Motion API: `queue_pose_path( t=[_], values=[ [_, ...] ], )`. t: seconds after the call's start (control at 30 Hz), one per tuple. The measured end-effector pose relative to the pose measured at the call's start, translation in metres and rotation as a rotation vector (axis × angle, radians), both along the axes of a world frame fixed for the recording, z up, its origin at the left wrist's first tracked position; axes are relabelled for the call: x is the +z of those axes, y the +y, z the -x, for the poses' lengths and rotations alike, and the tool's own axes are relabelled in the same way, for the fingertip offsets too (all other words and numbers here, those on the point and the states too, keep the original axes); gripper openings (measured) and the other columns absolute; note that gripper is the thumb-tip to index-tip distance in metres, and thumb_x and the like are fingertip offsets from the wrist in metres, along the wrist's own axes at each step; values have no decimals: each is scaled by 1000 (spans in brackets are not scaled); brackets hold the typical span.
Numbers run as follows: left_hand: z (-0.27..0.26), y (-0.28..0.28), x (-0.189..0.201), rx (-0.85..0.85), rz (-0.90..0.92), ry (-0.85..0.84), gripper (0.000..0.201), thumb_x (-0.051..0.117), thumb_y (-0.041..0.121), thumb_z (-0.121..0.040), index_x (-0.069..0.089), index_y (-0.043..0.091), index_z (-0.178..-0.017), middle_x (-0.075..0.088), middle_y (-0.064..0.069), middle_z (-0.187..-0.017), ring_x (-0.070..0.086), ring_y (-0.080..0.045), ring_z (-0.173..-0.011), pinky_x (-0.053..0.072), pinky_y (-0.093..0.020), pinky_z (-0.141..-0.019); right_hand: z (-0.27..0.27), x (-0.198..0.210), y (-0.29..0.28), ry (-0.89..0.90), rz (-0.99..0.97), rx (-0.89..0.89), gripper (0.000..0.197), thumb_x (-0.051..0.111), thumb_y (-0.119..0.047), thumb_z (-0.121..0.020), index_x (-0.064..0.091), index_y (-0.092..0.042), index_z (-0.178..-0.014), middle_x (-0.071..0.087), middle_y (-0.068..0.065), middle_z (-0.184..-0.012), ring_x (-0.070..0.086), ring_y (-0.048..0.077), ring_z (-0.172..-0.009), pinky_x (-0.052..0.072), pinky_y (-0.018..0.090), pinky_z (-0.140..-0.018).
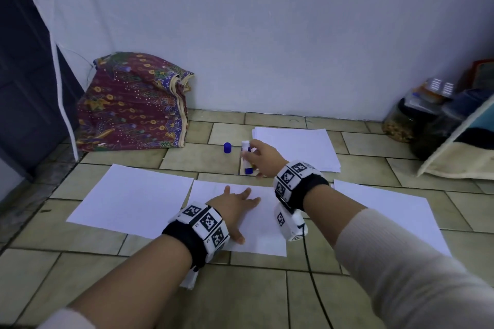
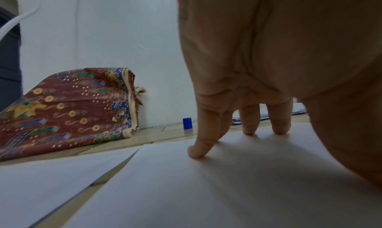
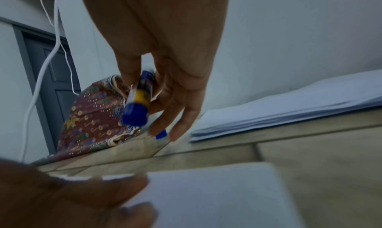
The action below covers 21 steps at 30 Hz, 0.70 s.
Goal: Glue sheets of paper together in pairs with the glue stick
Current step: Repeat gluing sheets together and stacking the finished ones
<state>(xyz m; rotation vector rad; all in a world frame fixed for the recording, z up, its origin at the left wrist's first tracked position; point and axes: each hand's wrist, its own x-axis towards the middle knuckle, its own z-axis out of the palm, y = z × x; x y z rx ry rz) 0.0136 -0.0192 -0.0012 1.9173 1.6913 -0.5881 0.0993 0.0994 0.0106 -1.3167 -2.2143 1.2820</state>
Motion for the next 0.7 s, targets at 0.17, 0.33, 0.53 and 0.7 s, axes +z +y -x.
queue_pose_path(
  t=[0.17,0.33,0.53,0.7],
  values=[
    [-4,3,-9,-38,-113,67,103,70,53,-78,3,32,-153,1,0,-160,12,-39,-142,37,-51,-106,-51,7,3,-81,-32,-8,31,61,-37,-91,67,-17,-113,54,-5,-70,50,10,-57,41,13,-53],
    [-22,8,-13,-20,-275,57,97,68,67,-70,30,14,-142,23,-10,-148,24,-27,-134,39,-44,-100,-80,5,6,-203,-196,-104,41,82,-19,-71,67,-13,-109,55,-1,-99,49,12,-89,40,16,-69],
    [-33,17,-9,-28,-264,7,103,72,63,-69,29,3,-139,31,-9,-143,34,-23,-125,40,-37,-94,-72,0,0,-170,-286,-107,25,73,-11,-79,64,-8,-102,61,5,-100,50,13,-86,40,16,-67],
    [-34,16,-1,35,-226,-21,103,79,57,-66,28,6,-139,40,-9,-131,42,-21,-116,45,-37,-93,-53,-4,-4,-266,-307,-18,24,69,-4,-80,63,-7,-103,63,11,-107,52,18,-84,43,23,-73]
  ],
)
